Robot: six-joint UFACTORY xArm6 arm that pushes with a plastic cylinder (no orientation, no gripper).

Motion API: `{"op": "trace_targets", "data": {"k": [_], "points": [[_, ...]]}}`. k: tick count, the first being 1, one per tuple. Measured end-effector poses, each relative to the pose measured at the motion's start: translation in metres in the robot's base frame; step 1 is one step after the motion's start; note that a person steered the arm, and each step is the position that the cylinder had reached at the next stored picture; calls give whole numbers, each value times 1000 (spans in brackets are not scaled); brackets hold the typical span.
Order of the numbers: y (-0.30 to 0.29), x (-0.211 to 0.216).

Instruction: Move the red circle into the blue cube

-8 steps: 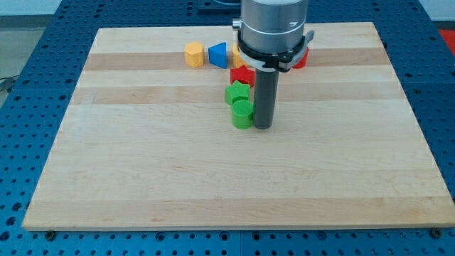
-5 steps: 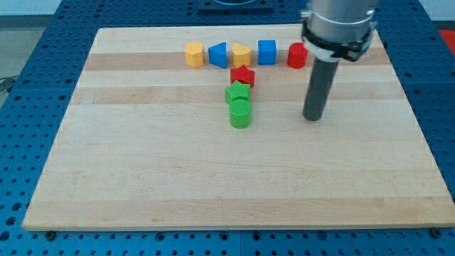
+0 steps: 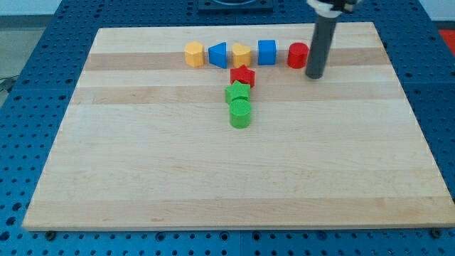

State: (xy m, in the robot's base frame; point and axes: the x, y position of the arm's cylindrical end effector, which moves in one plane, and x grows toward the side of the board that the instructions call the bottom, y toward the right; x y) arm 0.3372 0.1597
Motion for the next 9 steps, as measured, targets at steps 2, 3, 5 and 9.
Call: {"op": "trace_targets", "data": {"k": [2, 3, 5, 9], "points": [[8, -12], [8, -21], [6, -21], [-20, -21]]}}
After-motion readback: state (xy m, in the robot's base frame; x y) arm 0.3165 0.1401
